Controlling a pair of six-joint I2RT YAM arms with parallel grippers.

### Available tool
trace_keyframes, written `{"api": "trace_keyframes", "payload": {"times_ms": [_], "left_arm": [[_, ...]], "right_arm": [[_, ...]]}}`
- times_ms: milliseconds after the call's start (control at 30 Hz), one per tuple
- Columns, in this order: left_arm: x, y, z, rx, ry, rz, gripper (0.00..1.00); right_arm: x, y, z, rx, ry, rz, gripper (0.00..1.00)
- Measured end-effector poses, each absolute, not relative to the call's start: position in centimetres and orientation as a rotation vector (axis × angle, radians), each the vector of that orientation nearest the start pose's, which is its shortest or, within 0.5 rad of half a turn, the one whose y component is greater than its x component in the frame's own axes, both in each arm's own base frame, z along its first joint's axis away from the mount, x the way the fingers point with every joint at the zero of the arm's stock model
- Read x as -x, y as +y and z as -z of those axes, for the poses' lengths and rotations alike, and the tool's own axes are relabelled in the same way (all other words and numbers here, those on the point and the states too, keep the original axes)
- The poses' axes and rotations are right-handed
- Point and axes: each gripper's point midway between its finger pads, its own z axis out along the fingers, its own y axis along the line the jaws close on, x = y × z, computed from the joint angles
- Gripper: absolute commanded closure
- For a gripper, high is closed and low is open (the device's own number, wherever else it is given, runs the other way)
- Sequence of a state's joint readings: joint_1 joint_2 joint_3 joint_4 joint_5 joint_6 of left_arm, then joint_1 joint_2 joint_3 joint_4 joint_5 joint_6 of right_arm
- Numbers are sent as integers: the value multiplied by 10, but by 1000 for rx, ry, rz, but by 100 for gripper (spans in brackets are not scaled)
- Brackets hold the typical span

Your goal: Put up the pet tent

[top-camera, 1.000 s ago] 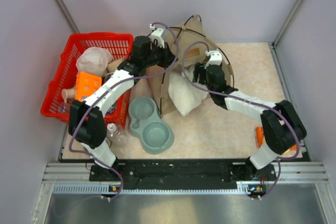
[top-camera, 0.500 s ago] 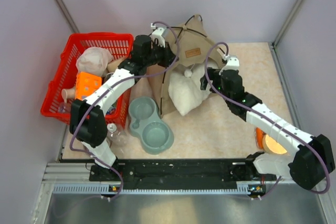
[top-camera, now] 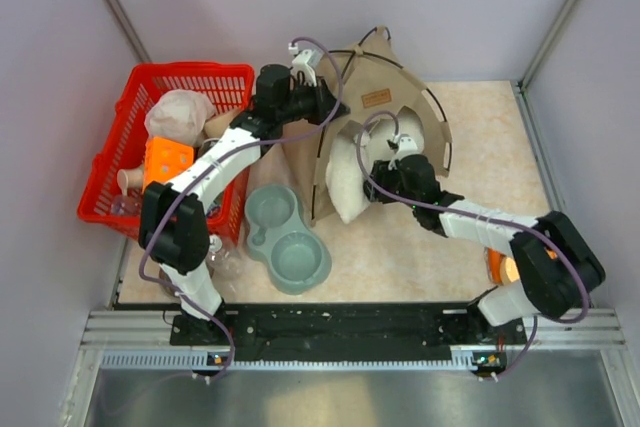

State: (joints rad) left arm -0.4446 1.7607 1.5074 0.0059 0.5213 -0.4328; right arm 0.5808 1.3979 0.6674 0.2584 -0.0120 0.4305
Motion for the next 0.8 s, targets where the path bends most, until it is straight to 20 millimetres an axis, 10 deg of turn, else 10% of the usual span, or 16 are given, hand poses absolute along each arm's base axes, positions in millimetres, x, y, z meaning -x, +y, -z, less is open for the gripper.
{"api": "trace_keyframes", "payload": {"times_ms": [467, 800], "left_arm": [[-426, -315, -279, -358, 1875, 1112, 100], [-420, -319, -295, -295, 1882, 1196, 100]], "right_arm": [[-418, 301, -149, 38, 1823, -751, 48], [-426, 304, -170, -19, 1766, -735, 36]]}}
